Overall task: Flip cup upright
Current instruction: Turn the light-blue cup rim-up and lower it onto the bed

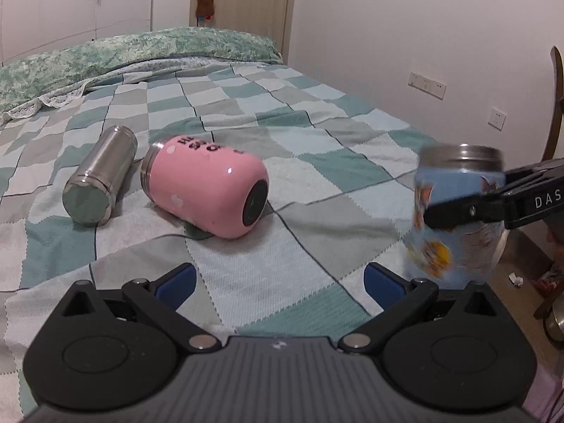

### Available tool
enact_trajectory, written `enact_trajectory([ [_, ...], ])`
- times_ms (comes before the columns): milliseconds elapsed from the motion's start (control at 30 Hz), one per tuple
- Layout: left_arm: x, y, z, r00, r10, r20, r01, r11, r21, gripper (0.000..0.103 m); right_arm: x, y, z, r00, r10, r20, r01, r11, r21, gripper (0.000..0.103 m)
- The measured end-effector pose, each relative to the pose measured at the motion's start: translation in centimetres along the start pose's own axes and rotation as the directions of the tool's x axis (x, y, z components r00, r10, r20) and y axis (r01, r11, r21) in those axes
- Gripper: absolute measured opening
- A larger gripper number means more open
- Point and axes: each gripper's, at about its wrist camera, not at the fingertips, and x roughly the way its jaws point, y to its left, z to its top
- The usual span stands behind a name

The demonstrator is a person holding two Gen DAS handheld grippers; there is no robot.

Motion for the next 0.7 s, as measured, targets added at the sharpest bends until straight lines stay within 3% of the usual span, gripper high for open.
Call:
enact_trajectory([
  [167, 0.1, -0.2, 1.1, 1.0, 0.012, 0.029, -0.011, 1.0, -0.023, 0.103, 0.1, 0.5, 0.9, 0.977, -0.035, 0.21, 0.065, 0.989, -0.135, 0.084],
  [267, 0.4, -0.2, 1.8, 0.999, 0.026, 0.044, -0.024, 0.999, -0.046, 0.103, 1.1, 0.1, 1.9, 0.958, -0.059, 0.28, 0.109, 0.98, -0.165, 0.084],
  [467, 1.6, 0.1, 2.8, 0.996, 0.061, 0.066, -0.054, 0.994, -0.099, 0.103, 3.8, -1.3, 3.4, 0.936, -0.108, 0.335, 0.181, 0.964, -0.195, 0.084],
  [567, 2.4, 0.1, 3.0, 0.995, 0.077, 0.061, -0.07, 0.991, -0.111, 0.103, 5.3, -2.3, 3.4, 0.935, -0.135, 0.327, 0.209, 0.957, -0.202, 0.084],
  [633, 2.8, 0.1, 3.0, 0.995, 0.086, 0.052, -0.08, 0.99, -0.117, 0.103, 7.2, -3.2, 2.7, 0.952, -0.142, 0.273, 0.199, 0.961, -0.195, 0.084],
  [700, 3.1, 0.1, 2.9, 0.995, 0.09, 0.046, -0.084, 0.989, -0.12, 0.103, 7.8, -3.5, 1.9, 0.941, -0.122, 0.315, 0.196, 0.956, -0.216, 0.084],
])
